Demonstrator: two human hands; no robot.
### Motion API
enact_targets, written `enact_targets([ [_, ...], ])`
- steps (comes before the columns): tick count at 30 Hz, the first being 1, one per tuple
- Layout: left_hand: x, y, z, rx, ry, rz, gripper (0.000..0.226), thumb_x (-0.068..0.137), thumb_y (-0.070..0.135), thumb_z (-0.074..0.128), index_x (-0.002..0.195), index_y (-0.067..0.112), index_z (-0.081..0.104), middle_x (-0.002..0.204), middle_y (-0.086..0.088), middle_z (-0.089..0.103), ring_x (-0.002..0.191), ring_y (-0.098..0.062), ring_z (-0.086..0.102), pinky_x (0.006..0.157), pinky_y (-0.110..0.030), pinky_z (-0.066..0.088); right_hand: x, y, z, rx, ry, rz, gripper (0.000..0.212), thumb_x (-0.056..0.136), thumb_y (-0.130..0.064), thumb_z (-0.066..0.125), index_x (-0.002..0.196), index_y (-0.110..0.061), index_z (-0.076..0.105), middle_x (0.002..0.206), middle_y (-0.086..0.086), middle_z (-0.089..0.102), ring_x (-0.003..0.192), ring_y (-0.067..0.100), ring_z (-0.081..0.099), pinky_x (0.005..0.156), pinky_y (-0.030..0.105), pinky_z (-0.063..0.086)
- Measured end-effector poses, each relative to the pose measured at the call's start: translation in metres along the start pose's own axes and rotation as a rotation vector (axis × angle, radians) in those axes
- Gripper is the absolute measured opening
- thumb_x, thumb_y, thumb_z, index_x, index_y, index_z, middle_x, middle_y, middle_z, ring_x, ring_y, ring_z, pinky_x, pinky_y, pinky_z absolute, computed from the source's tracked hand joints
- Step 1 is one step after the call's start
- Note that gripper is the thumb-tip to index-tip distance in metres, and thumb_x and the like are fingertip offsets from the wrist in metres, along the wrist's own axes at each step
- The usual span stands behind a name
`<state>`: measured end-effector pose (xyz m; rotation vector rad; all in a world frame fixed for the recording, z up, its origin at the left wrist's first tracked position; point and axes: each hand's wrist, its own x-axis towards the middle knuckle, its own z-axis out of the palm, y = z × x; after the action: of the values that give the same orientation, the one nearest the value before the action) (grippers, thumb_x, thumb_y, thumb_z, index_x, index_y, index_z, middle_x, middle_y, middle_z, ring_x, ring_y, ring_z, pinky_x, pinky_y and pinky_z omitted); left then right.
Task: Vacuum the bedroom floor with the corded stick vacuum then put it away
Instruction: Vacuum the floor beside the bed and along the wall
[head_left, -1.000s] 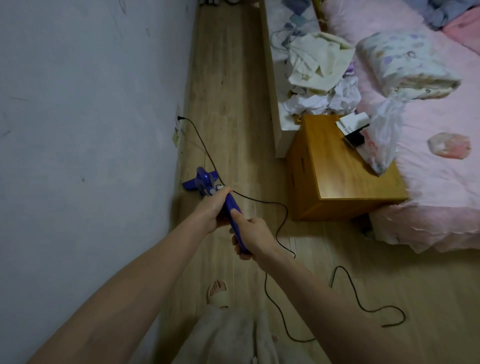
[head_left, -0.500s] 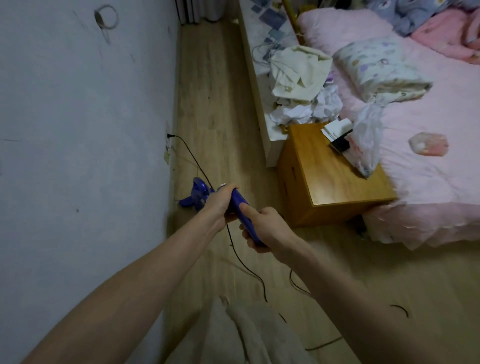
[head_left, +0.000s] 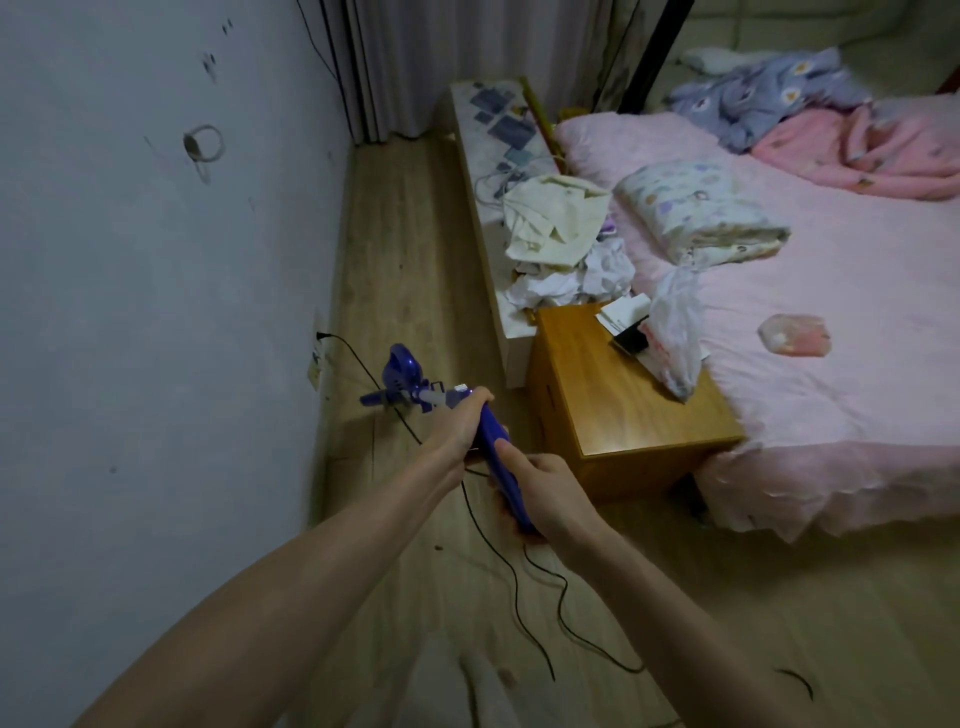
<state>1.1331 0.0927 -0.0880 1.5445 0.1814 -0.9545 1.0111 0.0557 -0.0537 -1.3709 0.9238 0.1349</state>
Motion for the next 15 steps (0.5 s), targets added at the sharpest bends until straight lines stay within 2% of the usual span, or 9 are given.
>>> enact_targets([
  [4,0.011,-0.009,0.011,0.023,-0.052,-0.051,0.016,0.09,0.022,0.058,0.091,0.006,0.057,0.064,-0.007,0.063,0.061,-0.02,0.061,0.073,-0.035,0.054,0.01,0.011,-0.007,-0.005,0.022,0.005,0.042,0.098,-0.047,0.044,0.101,-0.009,0.06,0.072,0.001,0.06,0.052,0.009,0.053,0.052,0.021,0.043],
  [9,0.037,-0.025,0.025,0.037,-0.073,-0.131,0.03,0.087,0.021,0.061,0.11,0.002,0.057,0.072,-0.012,0.065,0.063,-0.023,0.064,0.074,-0.039,0.057,0.028,0.022,-0.014,-0.061,0.103,0.033,0.036,0.099,-0.046,0.043,0.094,-0.013,0.058,0.071,0.0,0.058,0.05,0.006,0.051,0.047,0.017,0.042],
  [12,0.049,-0.039,0.034,0.105,-0.105,-0.177,0.034,0.085,0.023,0.063,0.109,0.0,0.058,0.07,-0.012,0.067,0.062,-0.024,0.065,0.077,-0.04,0.058,0.035,0.034,-0.016,-0.017,0.162,0.079,0.034,0.1,-0.045,0.042,0.089,-0.015,0.054,0.066,-0.001,0.055,0.047,0.006,0.05,0.047,0.019,0.041],
  [15,0.057,-0.055,0.039,0.147,-0.14,-0.225,0.033,0.086,0.025,0.062,0.107,0.0,0.059,0.067,-0.011,0.067,0.062,-0.023,0.065,0.081,-0.041,0.056,0.039,0.047,-0.018,0.014,0.179,0.14,0.036,0.1,-0.045,0.041,0.096,-0.012,0.055,0.068,0.0,0.056,0.048,0.007,0.051,0.047,0.019,0.042],
])
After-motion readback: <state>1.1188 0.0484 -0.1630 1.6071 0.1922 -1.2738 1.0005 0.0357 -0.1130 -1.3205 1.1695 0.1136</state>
